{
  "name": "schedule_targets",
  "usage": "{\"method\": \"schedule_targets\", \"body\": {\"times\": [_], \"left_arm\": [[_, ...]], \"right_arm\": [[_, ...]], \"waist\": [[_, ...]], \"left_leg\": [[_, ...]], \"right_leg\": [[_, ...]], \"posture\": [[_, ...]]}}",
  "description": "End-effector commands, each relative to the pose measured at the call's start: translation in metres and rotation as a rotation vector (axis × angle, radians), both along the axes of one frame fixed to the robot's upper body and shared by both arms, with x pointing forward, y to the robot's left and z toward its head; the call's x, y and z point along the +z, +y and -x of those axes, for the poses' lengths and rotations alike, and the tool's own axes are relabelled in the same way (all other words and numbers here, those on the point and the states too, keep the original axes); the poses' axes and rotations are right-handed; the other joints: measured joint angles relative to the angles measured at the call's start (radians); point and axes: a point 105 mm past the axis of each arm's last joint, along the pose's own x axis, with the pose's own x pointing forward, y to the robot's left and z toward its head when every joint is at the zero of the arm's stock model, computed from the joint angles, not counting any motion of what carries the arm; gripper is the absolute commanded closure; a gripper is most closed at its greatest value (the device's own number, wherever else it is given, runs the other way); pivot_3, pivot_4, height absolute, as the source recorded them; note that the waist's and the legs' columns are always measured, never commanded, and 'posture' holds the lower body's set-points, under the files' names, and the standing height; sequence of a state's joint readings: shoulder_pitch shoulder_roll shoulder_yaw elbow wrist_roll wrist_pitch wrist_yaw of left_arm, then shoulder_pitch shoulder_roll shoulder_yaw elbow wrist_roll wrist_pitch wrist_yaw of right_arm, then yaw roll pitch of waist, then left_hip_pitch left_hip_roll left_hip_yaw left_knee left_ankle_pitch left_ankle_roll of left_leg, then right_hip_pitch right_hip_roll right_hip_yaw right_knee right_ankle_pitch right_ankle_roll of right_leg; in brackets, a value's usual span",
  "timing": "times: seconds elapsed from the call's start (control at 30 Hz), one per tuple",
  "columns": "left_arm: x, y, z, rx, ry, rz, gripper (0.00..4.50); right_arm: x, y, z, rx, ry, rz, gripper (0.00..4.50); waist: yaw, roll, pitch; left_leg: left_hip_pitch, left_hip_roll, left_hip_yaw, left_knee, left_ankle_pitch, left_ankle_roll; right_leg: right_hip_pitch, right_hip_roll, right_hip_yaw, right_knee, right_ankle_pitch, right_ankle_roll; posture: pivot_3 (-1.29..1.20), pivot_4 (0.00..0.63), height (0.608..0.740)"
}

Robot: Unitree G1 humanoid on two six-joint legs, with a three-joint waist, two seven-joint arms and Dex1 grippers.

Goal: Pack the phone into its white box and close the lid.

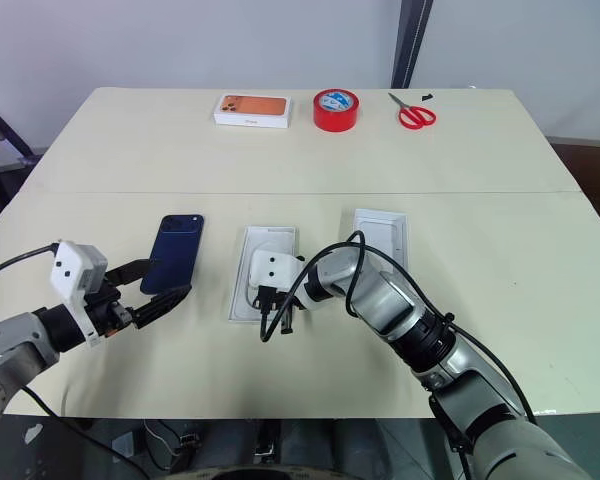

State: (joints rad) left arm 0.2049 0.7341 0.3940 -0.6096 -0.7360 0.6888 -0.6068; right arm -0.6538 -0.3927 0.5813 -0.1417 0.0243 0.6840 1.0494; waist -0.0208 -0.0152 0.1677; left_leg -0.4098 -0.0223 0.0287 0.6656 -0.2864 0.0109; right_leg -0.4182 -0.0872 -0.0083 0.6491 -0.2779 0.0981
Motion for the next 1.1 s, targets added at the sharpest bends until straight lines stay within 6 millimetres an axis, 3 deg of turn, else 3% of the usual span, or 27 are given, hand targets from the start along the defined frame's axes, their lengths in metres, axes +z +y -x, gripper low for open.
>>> {"method": "schedule_targets", "body": {"times": [0.03,0.13,0.3,0.47,0.83,1.1], "left_arm": [[0.005,0.001,0.001,0.024,-0.027,-0.011,0.17],[0.005,0.010,-0.004,0.084,-0.022,-0.002,0.17],[-0.001,0.053,-0.029,0.379,0.060,0.074,0.08],[-0.007,0.072,-0.053,0.557,0.237,0.200,0.08],[-0.035,0.045,-0.071,0.458,0.572,0.206,0.08],[-0.039,0.012,-0.061,0.299,0.654,0.241,0.08]], "right_arm": [[0.028,0.006,-0.012,-0.035,-0.098,-0.106,4.46],[0.045,0.006,-0.025,-0.102,-0.145,-0.164,4.46],[0.073,0.019,-0.037,-0.186,-0.184,-0.262,4.49],[0.064,0.050,-0.041,-0.233,-0.215,-0.214,4.49],[0.031,0.087,-0.049,-0.237,-0.245,-0.026,4.49],[0.015,0.101,-0.041,-0.178,-0.238,0.027,4.49]], "waist": [[0.000,0.000,0.000],[0.001,0.000,0.000],[0.002,0.000,0.000],[0.001,-0.002,-0.001],[-0.001,-0.003,-0.001],[0.000,-0.003,-0.002]], "left_leg": [[0.000,0.000,0.000,0.000,0.000,0.000],[0.000,0.000,0.000,0.000,0.000,0.000],[0.000,0.000,0.000,0.000,0.000,0.000],[0.000,0.000,-0.001,0.000,0.001,-0.001],[0.000,-0.001,0.000,0.001,0.005,-0.008],[0.000,-0.001,0.000,0.001,0.005,-0.009]], "right_leg": [[0.000,0.000,0.000,0.000,0.000,0.000],[0.000,0.000,0.000,0.000,0.000,0.000],[0.000,0.000,0.000,0.001,0.000,0.000],[-0.002,0.001,-0.001,0.004,0.000,0.001],[-0.003,0.002,-0.001,0.007,0.000,0.001],[-0.004,0.002,-0.001,0.009,0.000,0.001]], "posture": [[0.00,0.150,0.725],[0.00,0.150,0.725],[0.00,0.150,0.725],[0.00,0.150,0.725],[0.00,0.150,0.725],[0.00,0.150,0.725]]}}
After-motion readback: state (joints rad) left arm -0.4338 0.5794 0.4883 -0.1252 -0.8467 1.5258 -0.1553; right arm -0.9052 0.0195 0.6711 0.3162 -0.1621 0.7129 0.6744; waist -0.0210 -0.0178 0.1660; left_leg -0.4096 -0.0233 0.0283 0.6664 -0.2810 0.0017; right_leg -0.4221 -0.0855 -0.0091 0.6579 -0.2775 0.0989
